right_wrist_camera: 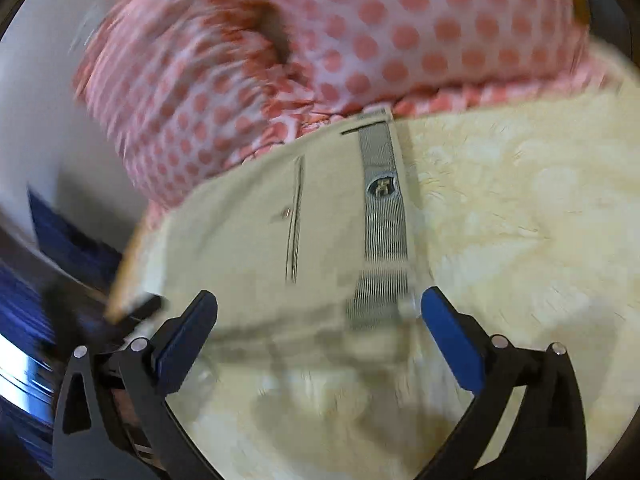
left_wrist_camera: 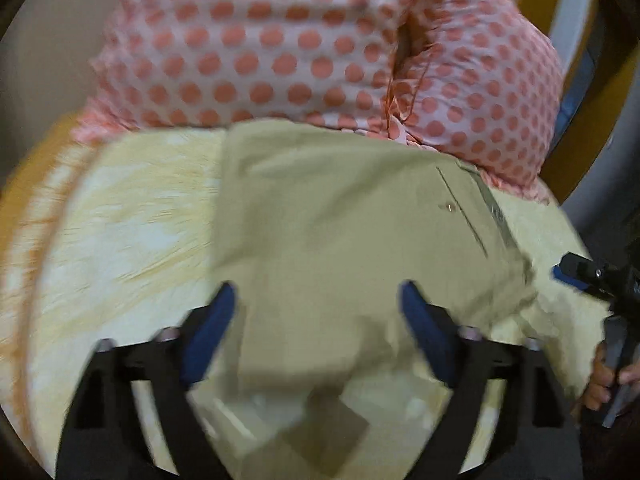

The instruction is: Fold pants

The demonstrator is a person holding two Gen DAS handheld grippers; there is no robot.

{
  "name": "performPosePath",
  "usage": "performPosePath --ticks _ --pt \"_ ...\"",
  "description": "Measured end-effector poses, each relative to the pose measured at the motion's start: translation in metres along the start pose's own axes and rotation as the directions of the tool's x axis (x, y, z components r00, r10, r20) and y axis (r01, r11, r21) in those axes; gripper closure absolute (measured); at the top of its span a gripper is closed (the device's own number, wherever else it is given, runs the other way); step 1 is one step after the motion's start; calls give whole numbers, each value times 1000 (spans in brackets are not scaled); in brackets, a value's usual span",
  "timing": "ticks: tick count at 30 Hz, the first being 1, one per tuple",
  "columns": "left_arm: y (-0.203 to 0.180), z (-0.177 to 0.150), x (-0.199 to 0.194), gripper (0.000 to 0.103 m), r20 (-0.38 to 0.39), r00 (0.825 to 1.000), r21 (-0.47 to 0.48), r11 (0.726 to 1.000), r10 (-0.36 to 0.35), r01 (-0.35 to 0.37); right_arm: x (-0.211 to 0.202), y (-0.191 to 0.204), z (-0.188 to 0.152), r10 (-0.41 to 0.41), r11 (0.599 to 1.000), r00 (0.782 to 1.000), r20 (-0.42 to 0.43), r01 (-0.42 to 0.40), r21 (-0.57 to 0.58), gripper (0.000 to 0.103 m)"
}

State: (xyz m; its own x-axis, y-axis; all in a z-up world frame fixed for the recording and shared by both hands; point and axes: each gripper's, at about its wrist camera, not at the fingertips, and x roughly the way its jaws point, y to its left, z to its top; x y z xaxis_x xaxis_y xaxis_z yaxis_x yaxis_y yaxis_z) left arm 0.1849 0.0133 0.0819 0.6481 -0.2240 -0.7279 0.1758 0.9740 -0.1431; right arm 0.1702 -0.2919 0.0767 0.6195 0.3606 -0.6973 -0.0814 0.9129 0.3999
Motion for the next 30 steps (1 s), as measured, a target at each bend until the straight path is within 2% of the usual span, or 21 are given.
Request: performPosePath --ticks 1,3,5,9,12,15,17,21,30 --pt "-5 -18 -19 2 40 998 31 998 49 -51 -5 9 -17 -21 999 1000 14 22 -48 1" --pt "-15 -44 -38 2 84 993 74 994 81 -87 -10 29 -60 -44 985 998 42 51 -165 1" --pt "-22 -74 -48 2 94 990 84 990 102 -110 -3 48 -85 -122 966 990 69 135 -223 1" --pt "-26 -114 -48 2 85 989 65 990 123 -129 -6 65 -118 -189 933 971 146 224 -282 1" --pt "-27 -128 -45 2 81 986 72 986 145 -151 -2 69 -128 -237 916 957 169 278 -288 1" --pt "-24 -136 -41 2 73 988 69 987 139 -144 -1 66 -138 -258 917 955 149 291 -272 1" --pt "-27 -142 -41 2 105 984 89 984 147 -157 -3 57 -141 -218 940 962 166 253 -230 1" --pt "-27 -150 -43 2 155 977 71 984 150 -162 -7 57 -155 -211 934 950 230 265 -240 1" --pt "-27 -151 -42 2 163 975 64 984 155 -167 -7 56 -155 -207 933 948 240 265 -242 1"
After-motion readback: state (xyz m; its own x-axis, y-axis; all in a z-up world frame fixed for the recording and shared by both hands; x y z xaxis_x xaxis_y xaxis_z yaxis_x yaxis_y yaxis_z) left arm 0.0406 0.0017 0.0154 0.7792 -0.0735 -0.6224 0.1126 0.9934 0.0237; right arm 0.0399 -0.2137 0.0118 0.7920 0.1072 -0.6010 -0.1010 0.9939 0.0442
